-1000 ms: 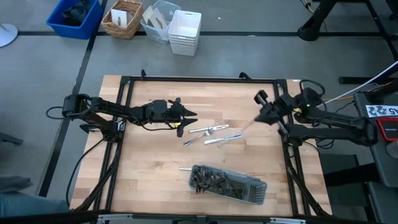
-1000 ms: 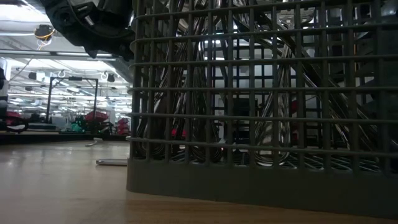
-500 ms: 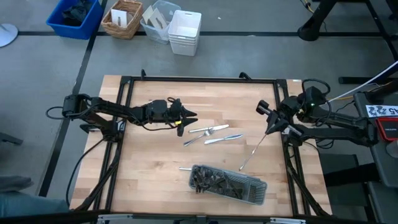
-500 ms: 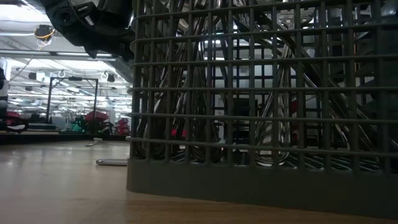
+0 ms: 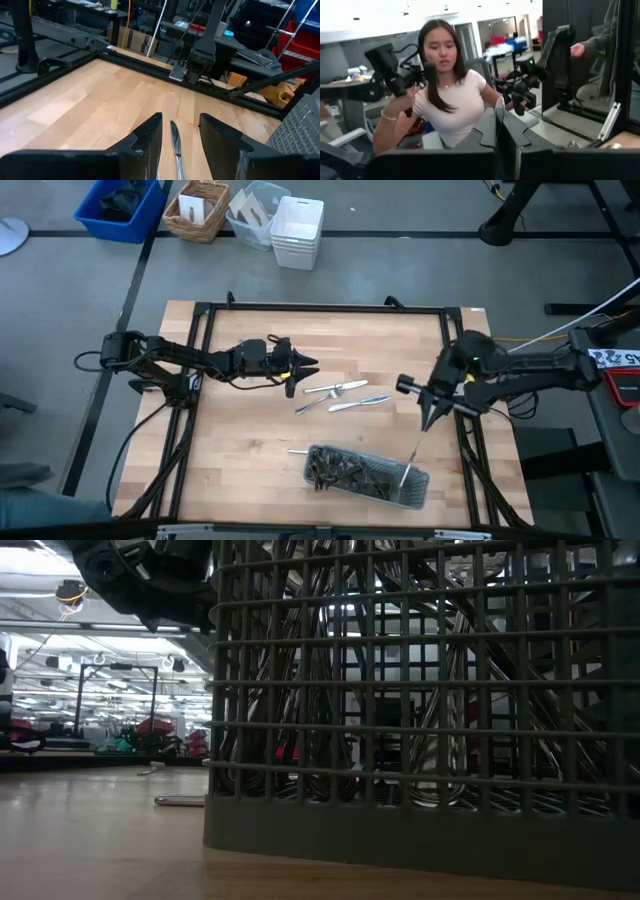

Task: Sort silverware
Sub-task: Put the knife into the gray silverware rack

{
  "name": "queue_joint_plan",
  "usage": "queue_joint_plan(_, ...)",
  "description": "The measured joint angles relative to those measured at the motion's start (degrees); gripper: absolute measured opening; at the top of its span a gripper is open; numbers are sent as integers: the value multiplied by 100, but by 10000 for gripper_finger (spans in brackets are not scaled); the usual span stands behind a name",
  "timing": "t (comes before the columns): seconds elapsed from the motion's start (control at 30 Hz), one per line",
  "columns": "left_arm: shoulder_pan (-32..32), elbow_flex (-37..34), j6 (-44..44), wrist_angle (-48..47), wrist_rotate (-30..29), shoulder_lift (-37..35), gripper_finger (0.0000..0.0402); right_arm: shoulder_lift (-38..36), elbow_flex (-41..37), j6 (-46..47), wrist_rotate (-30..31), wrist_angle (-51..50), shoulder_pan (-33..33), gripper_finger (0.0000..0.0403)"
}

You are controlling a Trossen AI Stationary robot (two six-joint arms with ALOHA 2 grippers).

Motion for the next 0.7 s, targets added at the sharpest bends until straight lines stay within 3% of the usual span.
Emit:
queue_joint_plan(0.17,0,0,0,12,0,2,123,480,451,-664,49,-797,338,2)
queue_joint_plan(0.3,-2,0,0,2,2,4,123,818,953,-1545,157,-1991,599,3)
queue_joint_plan(0.53,0,0,0,-13,2,4,123,1330,1875,-3259,1866,-4430,1114,3)
queue_joint_plan(0.7,0,0,0,-27,4,4,123,1671,2240,-3568,2362,-5065,1501,3)
